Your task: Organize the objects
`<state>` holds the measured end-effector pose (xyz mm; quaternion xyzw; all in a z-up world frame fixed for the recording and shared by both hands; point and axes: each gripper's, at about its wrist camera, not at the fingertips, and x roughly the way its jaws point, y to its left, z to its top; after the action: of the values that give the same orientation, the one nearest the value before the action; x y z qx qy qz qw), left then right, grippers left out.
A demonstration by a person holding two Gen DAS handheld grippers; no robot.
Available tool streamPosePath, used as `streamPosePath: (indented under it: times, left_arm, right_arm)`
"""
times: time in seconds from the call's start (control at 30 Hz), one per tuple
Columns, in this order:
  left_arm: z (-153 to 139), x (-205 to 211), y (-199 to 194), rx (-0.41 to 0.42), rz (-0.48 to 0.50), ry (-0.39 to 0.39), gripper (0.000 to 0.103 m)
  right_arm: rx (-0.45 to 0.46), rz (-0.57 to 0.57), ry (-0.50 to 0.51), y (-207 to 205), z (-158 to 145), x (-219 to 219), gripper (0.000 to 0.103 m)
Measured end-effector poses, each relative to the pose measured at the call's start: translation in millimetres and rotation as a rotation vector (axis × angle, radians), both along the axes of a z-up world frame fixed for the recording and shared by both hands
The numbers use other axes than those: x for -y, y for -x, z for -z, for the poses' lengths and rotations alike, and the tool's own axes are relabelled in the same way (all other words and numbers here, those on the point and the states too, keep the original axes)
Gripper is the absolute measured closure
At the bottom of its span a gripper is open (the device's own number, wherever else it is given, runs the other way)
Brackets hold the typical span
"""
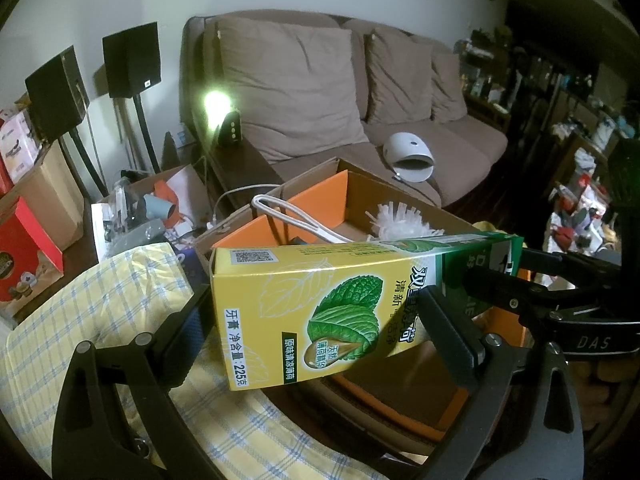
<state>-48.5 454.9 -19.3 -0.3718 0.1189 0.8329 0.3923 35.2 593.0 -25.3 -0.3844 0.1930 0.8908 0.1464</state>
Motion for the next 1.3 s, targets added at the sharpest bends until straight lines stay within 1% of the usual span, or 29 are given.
streamPosePath:
  times: [0.77, 1.0, 1.3]
  left_arm:
    - [-7, -6, 3, -0.032, 0.007, -0.005, 0.004]
    - [-10, -8, 4, -0.053, 0.008, -0.001, 0.004]
    - [-14, -12, 7, -0.065, -0.001, 0.002, 0.004]
  right_arm:
    - [0.017, 0.017, -0.021, -1, -1, 1, 0.011]
    - [0.022, 0.016, -0.015, -2, 0, 1, 0.016]
    - [0.039, 0.016, -0.016, -3, 2, 0, 0.019]
